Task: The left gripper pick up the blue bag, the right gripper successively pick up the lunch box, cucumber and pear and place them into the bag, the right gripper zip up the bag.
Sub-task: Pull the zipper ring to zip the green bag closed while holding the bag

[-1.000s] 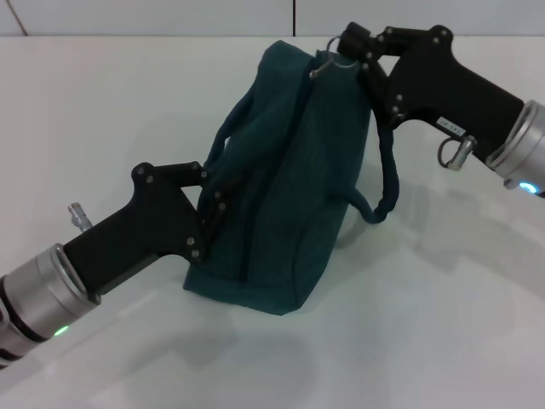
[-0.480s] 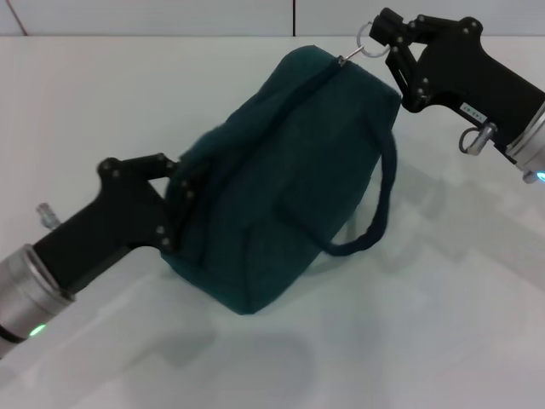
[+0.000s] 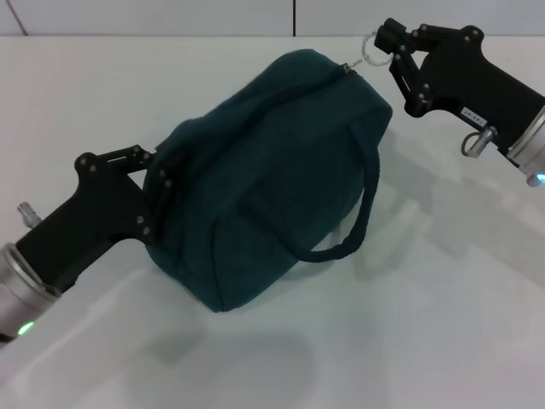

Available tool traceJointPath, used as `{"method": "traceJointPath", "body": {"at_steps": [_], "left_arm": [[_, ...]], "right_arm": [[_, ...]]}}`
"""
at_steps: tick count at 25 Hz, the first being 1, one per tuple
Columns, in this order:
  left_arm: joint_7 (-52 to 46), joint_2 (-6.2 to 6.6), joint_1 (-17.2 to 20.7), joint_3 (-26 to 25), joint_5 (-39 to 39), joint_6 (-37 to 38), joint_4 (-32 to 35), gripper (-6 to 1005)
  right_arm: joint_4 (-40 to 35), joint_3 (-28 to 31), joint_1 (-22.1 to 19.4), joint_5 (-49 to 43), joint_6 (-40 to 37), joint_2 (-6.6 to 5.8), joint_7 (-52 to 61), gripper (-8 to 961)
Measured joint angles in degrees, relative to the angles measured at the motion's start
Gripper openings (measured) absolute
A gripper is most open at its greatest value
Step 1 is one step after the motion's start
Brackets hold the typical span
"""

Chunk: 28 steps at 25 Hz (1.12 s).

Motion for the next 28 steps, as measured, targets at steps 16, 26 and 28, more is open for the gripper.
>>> {"method": "traceJointPath", "body": {"at_steps": [16, 26, 28], "left_arm": [[3.25, -1.53, 1.03, 0.09, -2.41, 4.13, -1.58, 302], [-31.84, 3.98, -4.48, 0.38, 1.03, -1.21, 9.02, 547], [-41.05, 5.78, -7.61, 0.28, 4.07, -3.55, 11.19, 549]], "right_arm": [[-0.01, -0.01, 1.15, -0.23, 0.35, 0.1, -0.17, 22], [0.34, -0.36, 1.17, -0.25, 0.41, 0.3, -0.24, 22], [0.53, -0.43, 1.18, -0.25, 0.43, 0.39, -0.25, 22]]}}
